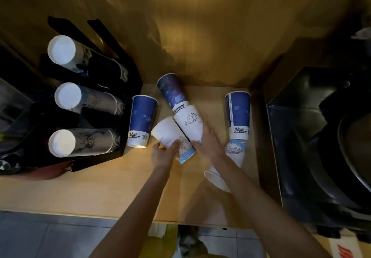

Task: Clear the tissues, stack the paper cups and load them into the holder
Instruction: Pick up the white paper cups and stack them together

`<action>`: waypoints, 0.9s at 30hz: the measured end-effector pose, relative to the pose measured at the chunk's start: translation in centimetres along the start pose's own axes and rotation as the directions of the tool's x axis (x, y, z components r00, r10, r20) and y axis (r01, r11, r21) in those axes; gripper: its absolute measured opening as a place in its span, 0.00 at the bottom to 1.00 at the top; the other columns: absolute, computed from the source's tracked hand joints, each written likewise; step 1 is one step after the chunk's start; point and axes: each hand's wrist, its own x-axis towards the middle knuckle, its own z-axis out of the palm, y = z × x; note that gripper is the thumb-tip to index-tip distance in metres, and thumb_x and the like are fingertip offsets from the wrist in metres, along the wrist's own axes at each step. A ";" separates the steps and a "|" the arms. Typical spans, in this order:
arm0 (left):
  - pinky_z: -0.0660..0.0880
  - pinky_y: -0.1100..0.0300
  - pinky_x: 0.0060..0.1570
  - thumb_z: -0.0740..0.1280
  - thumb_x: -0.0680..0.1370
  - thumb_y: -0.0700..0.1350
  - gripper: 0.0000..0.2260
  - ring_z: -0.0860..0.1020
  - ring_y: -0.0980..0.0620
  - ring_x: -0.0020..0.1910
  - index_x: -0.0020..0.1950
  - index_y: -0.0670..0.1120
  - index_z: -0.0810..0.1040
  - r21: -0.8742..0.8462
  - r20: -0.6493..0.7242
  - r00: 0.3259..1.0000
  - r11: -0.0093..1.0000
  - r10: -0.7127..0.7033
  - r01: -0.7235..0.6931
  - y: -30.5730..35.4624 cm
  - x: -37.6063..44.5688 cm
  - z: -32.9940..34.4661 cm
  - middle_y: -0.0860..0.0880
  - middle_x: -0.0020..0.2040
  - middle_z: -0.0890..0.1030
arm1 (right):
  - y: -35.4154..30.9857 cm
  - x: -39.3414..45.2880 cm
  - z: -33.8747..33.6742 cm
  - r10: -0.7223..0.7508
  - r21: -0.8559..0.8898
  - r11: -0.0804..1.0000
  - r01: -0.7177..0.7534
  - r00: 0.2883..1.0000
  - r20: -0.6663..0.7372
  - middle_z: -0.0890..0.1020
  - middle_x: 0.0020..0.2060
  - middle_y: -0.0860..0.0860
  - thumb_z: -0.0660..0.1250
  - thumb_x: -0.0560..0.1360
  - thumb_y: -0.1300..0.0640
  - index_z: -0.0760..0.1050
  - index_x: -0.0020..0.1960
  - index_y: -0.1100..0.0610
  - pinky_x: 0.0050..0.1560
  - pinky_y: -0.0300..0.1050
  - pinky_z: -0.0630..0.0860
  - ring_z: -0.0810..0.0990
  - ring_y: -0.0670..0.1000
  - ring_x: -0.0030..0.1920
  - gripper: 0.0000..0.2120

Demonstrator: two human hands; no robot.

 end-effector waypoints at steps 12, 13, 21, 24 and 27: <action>0.78 0.54 0.52 0.72 0.70 0.44 0.09 0.79 0.44 0.49 0.41 0.38 0.77 -0.203 0.265 0.952 0.956 -0.156 0.213 -0.5 0.9 -2.4 0.39 0.49 0.80 | -0.4 -1.6 -2.4 0.039 0.165 0.985 -0.048 0.997 0.059 0.79 0.57 0.55 0.73 0.65 0.48 0.65 0.64 0.58 0.55 0.53 0.77 0.78 0.56 0.54 0.33; 0.78 0.55 0.51 0.72 0.70 0.43 0.09 0.80 0.44 0.49 0.41 0.39 0.77 -0.202 0.281 0.948 0.957 -0.147 0.209 -0.4 1.0 -2.6 0.39 0.49 0.80 | -0.5 -1.8 -2.8 0.043 0.217 0.975 -0.055 0.997 0.062 0.79 0.57 0.54 0.73 0.65 0.47 0.65 0.64 0.57 0.55 0.52 0.77 0.78 0.56 0.54 0.33; 0.79 0.58 0.46 0.72 0.70 0.44 0.14 0.81 0.45 0.47 0.50 0.37 0.78 -0.131 0.391 0.920 0.987 -0.037 0.096 1.0 -0.1 -4.6 0.40 0.50 0.82 | -1.6 -4.7 -3.6 0.102 0.677 0.732 -0.084 0.995 0.014 0.80 0.50 0.50 0.73 0.69 0.53 0.68 0.63 0.57 0.44 0.41 0.74 0.79 0.49 0.48 0.27; 0.77 0.56 0.45 0.74 0.67 0.46 0.20 0.80 0.44 0.49 0.55 0.37 0.77 -0.123 0.390 0.920 0.992 0.034 0.015 2.2 -0.3 -5.9 0.39 0.54 0.82 | -1.7 -5.4 -2.7 0.131 0.765 0.633 -0.121 0.990 0.048 0.80 0.53 0.54 0.73 0.69 0.57 0.66 0.65 0.58 0.47 0.44 0.76 0.79 0.49 0.47 0.28; 0.76 0.55 0.45 0.76 0.64 0.46 0.24 0.80 0.44 0.50 0.56 0.39 0.76 -0.084 0.321 0.935 0.988 0.153 -0.133 3.8 -0.9 -7.2 0.40 0.54 0.81 | -1.8 -5.9 -1.4 0.116 0.834 0.539 -0.119 0.991 0.067 0.80 0.53 0.54 0.71 0.69 0.64 0.65 0.66 0.60 0.45 0.41 0.78 0.80 0.47 0.44 0.28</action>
